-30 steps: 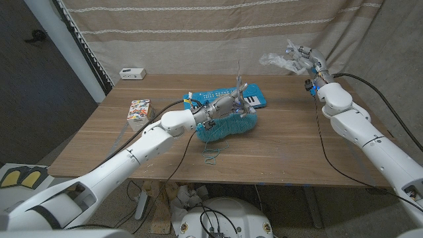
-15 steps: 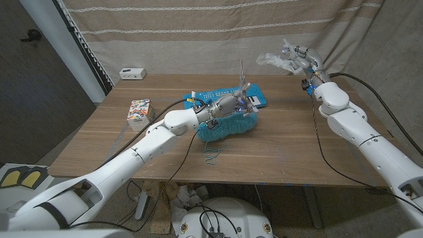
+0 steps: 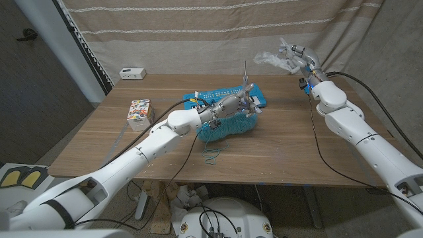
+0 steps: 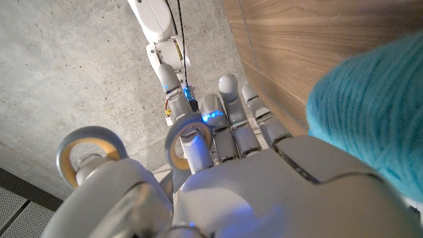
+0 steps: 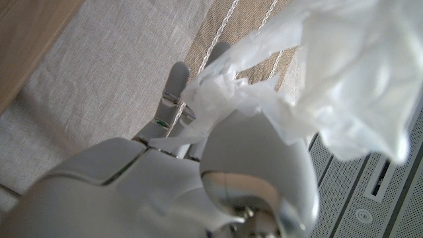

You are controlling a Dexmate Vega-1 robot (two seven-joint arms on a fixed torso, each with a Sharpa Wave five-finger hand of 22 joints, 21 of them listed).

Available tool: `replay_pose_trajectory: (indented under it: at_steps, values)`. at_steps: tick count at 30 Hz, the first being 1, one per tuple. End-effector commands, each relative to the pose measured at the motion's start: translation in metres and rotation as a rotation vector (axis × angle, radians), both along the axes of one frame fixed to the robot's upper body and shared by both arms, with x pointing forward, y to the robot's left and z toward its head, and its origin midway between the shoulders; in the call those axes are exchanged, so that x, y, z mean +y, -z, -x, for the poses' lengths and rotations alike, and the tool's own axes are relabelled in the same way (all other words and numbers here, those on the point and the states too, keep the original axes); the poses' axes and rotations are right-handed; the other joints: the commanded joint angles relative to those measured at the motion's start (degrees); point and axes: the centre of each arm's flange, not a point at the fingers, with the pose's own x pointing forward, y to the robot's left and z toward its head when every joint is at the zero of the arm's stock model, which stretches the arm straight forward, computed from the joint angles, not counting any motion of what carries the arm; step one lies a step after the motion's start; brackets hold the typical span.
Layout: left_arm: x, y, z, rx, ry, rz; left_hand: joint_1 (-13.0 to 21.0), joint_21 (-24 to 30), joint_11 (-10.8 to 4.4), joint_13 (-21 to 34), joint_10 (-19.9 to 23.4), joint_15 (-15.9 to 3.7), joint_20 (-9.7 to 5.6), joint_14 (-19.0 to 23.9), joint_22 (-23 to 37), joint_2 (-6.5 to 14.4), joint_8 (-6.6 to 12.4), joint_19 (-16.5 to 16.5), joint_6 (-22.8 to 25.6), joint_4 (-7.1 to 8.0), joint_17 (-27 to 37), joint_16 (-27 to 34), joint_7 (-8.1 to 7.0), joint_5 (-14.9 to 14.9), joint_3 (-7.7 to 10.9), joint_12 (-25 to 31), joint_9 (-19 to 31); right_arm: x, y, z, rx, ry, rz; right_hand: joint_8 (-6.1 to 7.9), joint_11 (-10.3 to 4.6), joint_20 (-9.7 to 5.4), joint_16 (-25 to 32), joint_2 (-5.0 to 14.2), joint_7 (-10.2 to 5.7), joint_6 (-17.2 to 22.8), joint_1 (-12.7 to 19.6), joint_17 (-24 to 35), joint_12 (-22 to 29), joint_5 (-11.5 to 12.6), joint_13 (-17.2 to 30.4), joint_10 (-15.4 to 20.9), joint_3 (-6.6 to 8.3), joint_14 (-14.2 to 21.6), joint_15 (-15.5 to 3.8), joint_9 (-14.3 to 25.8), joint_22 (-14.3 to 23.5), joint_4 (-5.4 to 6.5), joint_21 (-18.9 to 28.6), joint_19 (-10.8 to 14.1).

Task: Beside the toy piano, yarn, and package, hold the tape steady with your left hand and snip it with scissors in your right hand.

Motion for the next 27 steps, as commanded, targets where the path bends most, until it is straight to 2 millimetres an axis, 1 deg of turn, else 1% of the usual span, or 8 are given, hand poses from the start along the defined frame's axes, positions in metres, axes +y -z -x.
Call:
replay_pose_trajectory:
  at_steps: [1,8,27]
  values:
    - [-0.010,0.003,-0.004,0.008,0.018,-0.009,-0.17,-0.30,-7.91,0.07,8.24,-5.14,-0.02,0.51,0.22,-0.30,0.40,0.30,6.13,-4.35,0.37,0.36,5.92,-0.14,-6.17,0.25,0.05,0.007,-0.003,-0.003,0.003,-0.034,-0.006,0.00,0.32,-9.01,0.25,0.07,0.51,0.25,0.36,0.20,0.40,0.00,0.28,0.17,0.26,0.31,-0.56,0.06,-0.04,-0.32,0.14,0.78]
    - [-0.014,0.002,-0.009,0.013,0.026,-0.016,-0.24,-0.27,-7.95,0.05,8.47,-5.11,-0.03,0.49,0.27,-0.28,0.38,0.32,6.11,-4.32,0.27,0.29,5.90,-0.15,-6.17,0.30,0.05,0.009,-0.002,-0.006,0.012,-0.049,-0.005,-0.02,0.17,-8.99,0.23,0.10,0.47,0.22,0.34,0.10,0.36,0.00,0.29,0.16,0.30,0.25,-0.56,0.06,-0.08,-0.32,0.07,0.75]
    - [-0.028,-0.004,-0.020,-0.003,0.052,-0.034,-0.30,-0.30,-7.87,0.06,8.29,-5.00,-0.07,0.60,0.28,-0.24,0.43,0.27,6.22,-4.30,0.00,0.17,6.05,-0.11,-6.15,0.27,0.05,0.018,0.003,-0.012,0.045,-0.088,0.014,-0.06,0.47,-9.04,0.42,0.11,0.57,0.19,0.41,0.01,0.25,-0.02,0.34,0.16,0.40,0.33,-0.56,0.06,-0.06,-0.48,0.13,0.91]
